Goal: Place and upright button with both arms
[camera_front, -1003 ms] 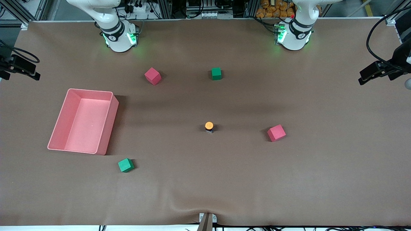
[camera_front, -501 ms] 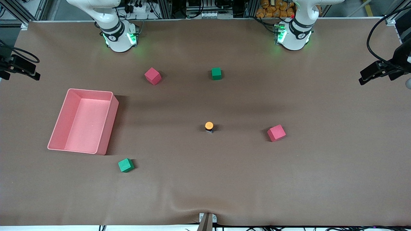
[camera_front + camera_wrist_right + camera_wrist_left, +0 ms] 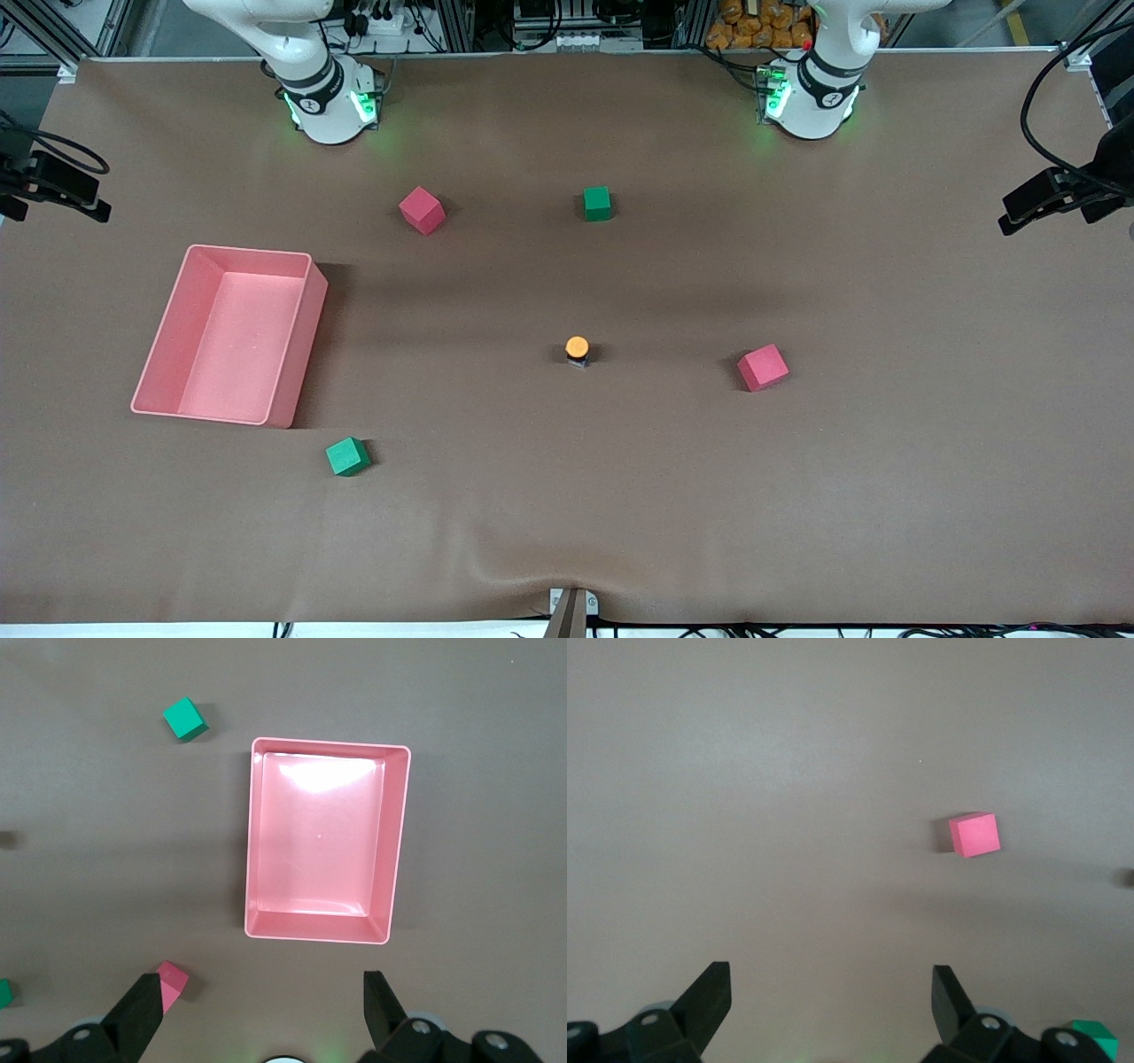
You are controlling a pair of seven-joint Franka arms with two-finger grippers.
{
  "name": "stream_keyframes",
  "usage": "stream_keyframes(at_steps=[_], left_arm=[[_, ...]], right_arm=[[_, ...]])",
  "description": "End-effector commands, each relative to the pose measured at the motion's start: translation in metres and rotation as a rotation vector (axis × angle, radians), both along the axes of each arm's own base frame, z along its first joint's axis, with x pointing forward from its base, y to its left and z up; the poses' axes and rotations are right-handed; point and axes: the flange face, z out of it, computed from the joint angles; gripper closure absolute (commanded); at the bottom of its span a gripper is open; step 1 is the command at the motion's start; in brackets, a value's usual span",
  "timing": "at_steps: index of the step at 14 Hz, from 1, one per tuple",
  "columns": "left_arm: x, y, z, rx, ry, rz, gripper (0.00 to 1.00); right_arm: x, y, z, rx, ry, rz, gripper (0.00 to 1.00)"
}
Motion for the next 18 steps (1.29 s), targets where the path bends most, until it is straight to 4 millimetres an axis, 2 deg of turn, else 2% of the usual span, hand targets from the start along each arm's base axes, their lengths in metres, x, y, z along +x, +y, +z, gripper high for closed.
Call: stream_keyframes(at_steps=[1, 12, 18], left_arm=[[-0.003, -0.002, 0.010, -0.004, -0.024, -0.014, 0.00], [-0.007, -0.013, 0.014, -0.004, -0.028, -0.043, 0.00], [-0.009, -0.009, 0.014, -0.007, -0.024, -0.098, 0.00]], right_arm=[[0.002, -0.001, 0.003, -0.001, -0.007, -0.010, 0.00], [0.002, -0.005, 0.002, -0.001, -0.004, -0.018, 0.00], [0.002, -0.005, 0.002, -0.001, -0.005, -0.018, 0.00]])
